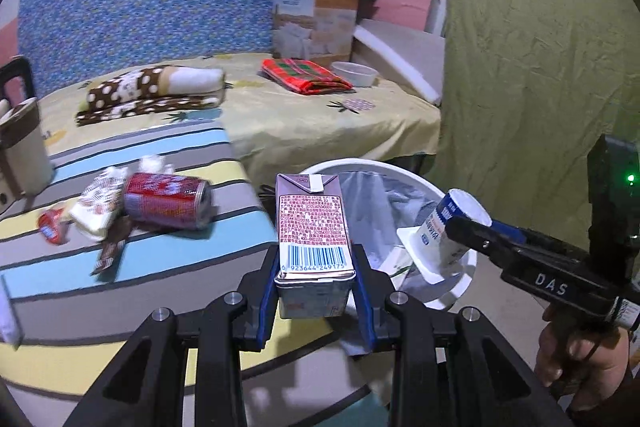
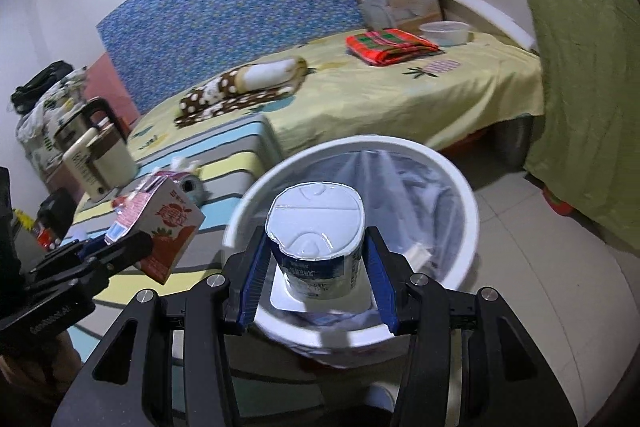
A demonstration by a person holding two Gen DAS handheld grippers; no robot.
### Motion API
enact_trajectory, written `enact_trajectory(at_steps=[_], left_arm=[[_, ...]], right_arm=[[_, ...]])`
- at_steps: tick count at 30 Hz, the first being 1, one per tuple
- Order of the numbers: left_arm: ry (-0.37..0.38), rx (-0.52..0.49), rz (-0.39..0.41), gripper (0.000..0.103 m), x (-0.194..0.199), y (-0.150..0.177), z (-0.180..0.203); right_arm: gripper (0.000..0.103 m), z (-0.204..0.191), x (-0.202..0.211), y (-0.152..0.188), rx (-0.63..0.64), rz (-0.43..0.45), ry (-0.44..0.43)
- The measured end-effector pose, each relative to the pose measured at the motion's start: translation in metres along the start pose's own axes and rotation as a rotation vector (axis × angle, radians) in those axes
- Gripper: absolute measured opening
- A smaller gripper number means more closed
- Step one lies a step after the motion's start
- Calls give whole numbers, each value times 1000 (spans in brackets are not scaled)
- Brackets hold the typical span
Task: Collect trash
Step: 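Carry the pink carton and yogurt cup over the bin and open both tools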
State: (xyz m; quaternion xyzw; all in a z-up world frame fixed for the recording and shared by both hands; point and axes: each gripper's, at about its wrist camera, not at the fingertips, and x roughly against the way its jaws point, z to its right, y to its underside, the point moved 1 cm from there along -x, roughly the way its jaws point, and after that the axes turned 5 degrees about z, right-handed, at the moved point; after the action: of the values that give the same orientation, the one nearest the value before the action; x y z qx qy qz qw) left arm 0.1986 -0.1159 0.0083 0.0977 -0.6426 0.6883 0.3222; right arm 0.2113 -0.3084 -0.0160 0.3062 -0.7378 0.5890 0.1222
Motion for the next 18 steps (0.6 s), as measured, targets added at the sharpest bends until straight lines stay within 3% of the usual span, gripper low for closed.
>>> enact_trajectory(at_steps=[18], left_arm=[[101,-48,-118,34,-73,6,31]], right_arm=[[51,34,-20,7,-49,-73,63]])
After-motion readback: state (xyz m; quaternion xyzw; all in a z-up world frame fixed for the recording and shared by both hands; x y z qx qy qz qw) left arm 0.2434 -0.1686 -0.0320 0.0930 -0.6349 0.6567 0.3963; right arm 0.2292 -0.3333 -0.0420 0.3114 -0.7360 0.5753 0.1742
